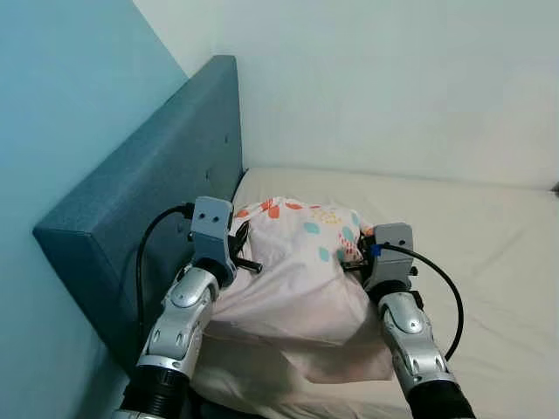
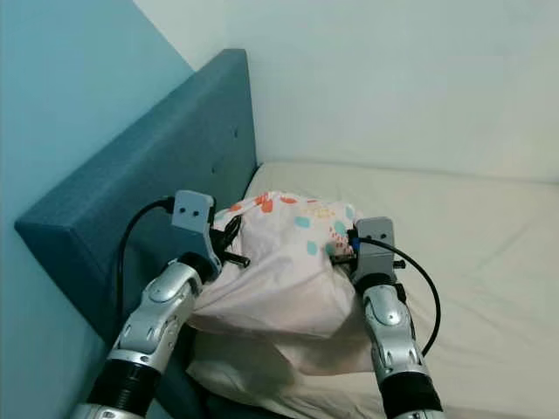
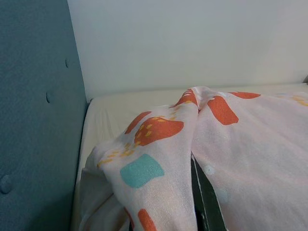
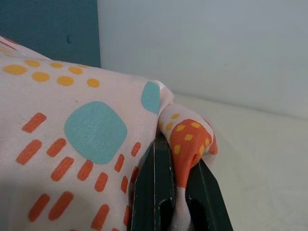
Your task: Clean up the room
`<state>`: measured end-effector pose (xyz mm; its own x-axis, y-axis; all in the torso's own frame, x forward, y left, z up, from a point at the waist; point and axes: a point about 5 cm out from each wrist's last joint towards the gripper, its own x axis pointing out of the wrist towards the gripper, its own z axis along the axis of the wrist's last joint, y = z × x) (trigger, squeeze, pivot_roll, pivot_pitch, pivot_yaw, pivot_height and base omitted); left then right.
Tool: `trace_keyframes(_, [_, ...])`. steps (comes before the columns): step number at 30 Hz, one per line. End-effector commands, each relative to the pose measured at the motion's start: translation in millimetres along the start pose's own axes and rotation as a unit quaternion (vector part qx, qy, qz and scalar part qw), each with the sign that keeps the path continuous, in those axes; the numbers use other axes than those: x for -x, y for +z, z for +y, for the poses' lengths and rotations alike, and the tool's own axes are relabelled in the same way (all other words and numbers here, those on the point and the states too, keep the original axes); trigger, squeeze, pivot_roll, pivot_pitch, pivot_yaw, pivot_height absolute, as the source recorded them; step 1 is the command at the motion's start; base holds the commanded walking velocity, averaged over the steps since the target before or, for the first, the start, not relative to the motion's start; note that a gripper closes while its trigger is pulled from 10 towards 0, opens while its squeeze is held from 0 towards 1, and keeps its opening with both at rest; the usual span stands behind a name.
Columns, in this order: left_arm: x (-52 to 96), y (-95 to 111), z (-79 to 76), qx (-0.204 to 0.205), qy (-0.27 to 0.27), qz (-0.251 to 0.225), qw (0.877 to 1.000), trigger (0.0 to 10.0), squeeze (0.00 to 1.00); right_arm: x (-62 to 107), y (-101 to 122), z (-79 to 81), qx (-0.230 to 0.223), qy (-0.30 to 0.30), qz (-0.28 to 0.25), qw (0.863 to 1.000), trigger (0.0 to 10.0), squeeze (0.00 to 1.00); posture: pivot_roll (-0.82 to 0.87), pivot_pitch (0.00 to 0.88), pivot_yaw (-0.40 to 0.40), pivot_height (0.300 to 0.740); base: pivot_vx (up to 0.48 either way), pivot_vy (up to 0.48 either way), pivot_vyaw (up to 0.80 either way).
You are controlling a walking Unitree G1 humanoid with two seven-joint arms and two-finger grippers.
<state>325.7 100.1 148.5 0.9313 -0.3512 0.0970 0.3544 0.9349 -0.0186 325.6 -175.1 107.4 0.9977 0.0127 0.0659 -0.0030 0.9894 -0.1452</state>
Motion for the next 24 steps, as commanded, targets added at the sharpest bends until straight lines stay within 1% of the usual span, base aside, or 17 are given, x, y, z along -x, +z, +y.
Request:
trace_keyframes(1, [-1.6,13.6,-4.0,-0.011,-0.016,-0.038,0.999,10.0,0.0,-3.1,10.0,0.4,-0.002,-0.002,-0.028,1.0,10.0,0.0,0.02,0.0,0.002,0.67,0.0,0.0,0.0])
trace_keyframes(3, [-1.9,13.8,-4.4,-0.01,-0.016,-0.038,0.999,10.0,0.0,-3.3,10.2,-0.3,-0.002,-0.002,-0.028,1.0,10.0,0.0,0.02,0.0,0.004,0.655,0.0,0.0,0.0])
trace_keyframes(10, [-1.8,13.4,-5.3,-0.01,-0.021,-0.037,0.999,10.0,0.0,-2.2,9.9,0.2,-0.004,-0.004,-0.028,1.0,10.0,0.0,0.02,0.0,0.008,0.63,0.0,0.0,0.0])
trace_keyframes(19, [-1.3,13.0,-7.6,-0.01,-0.029,-0.036,0.999,10.0,0.0,0.2,8.3,-0.4,-0.007,-0.007,-0.028,1.0,10.0,0.0,0.02,0.0,0.013,0.625,0.0,0.0,0.0])
trace_keyframes(22, [-2.4,15.8,-6.9,-0.011,-0.033,-0.04,0.999,10.0,0.0,0.3,8.0,-0.8,-0.006,-0.008,-0.027,1.0,10.0,0.0,0.02,0.0,0.011,0.625,0.0,0.0,0.0])
trace_keyframes(24, [-6.8,21.8,-4.6,-0.018,-0.042,-0.051,0.998,10.0,0.0,-2.0,8.8,-0.6,-0.005,-0.008,-0.027,1.0,10.0,0.0,0.02,0.0,0.008,0.625,0.0,0.0,0.0])
